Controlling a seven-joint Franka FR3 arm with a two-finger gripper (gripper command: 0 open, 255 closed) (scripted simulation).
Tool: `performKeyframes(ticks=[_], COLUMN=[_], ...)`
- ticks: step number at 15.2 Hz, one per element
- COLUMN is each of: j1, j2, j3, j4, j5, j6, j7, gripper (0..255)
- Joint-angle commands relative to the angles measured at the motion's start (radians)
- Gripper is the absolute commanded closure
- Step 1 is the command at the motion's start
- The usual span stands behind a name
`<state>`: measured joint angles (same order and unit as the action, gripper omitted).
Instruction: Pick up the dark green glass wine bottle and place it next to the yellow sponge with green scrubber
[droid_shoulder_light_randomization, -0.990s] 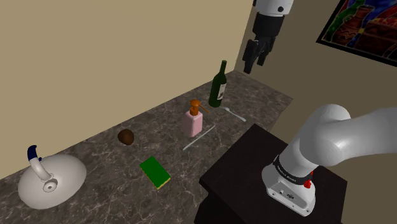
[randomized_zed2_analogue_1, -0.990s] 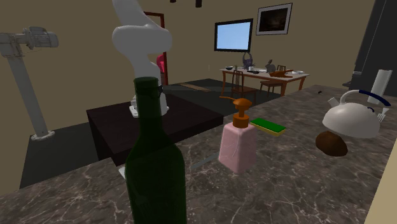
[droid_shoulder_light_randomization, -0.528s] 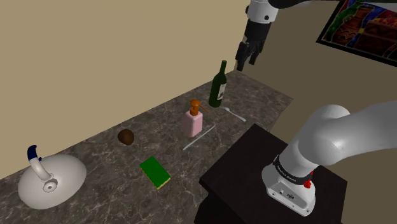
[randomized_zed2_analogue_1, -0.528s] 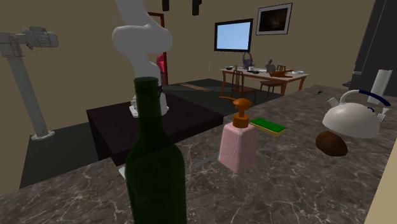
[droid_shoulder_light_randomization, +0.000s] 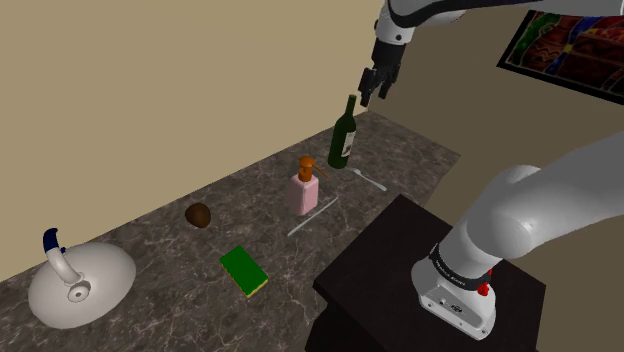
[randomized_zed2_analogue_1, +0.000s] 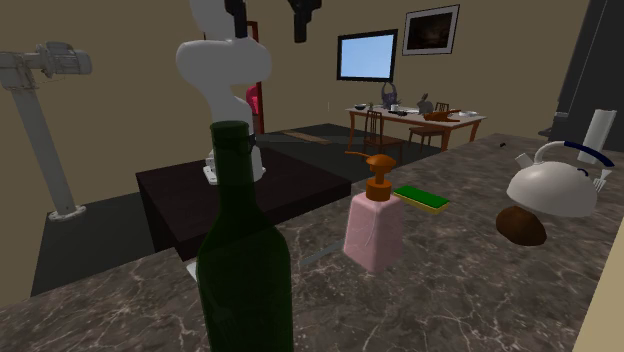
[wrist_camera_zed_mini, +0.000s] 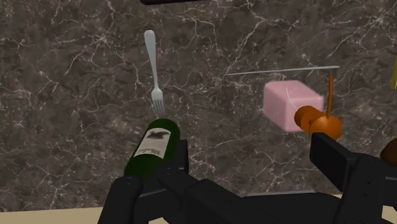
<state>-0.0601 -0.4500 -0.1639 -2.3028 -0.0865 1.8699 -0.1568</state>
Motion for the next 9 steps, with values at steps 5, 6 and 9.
performKeyframes(ticks=[5, 6, 9], j1=[-0.014, -0.016, -0.026], j2=[0.203, 0.237, 0.343], j3=[-0.072, -0.083, -0.114], j4=[0.119, 0.141, 0.217], j5=[0.025, 0.033, 0.066], j6=[0.11, 0.125, 0.163], j7=[-0.085, -0.102, -0.153], gripper=[0, 0, 0])
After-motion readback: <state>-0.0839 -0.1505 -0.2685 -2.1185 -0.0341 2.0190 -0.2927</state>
